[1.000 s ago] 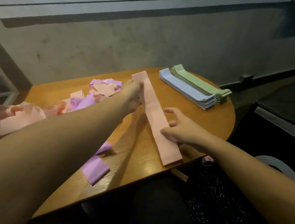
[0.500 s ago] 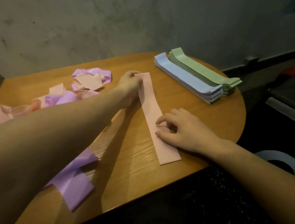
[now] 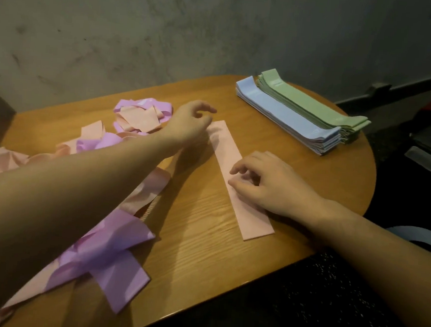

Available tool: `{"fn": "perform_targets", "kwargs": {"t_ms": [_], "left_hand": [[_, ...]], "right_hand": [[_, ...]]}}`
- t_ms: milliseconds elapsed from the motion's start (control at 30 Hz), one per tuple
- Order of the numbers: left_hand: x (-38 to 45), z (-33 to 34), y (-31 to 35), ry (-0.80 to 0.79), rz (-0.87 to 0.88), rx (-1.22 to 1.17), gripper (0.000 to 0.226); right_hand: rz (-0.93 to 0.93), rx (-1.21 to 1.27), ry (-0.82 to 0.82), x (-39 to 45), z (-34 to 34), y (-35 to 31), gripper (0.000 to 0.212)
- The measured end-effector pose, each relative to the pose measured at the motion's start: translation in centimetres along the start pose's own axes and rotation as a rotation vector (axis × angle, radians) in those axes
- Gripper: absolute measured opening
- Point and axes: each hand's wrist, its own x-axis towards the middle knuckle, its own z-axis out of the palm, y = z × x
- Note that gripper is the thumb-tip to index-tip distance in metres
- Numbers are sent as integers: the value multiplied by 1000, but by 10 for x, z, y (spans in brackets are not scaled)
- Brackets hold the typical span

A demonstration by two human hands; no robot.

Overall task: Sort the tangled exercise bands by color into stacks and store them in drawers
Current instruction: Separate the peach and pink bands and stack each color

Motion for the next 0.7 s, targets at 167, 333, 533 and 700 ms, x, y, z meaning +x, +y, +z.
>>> {"fn": "perform_targets", "kwargs": {"t_ms": [167,333,533,700], "left_hand": [[-43,-36,-11,-65,204,229,21],[-91,-79,-25,-60,281,281,17],[-135,-127,-56,-22,368,405,29],[-153,-137,-91,-9,292,415,51]], "right_hand": [[12,40,-4,6,6,-20,22],[11,153,-34,6,11,-50,20],[0,237,-9,18,27,-80,19],[16,255,-43,30,36,-99,25]]}}
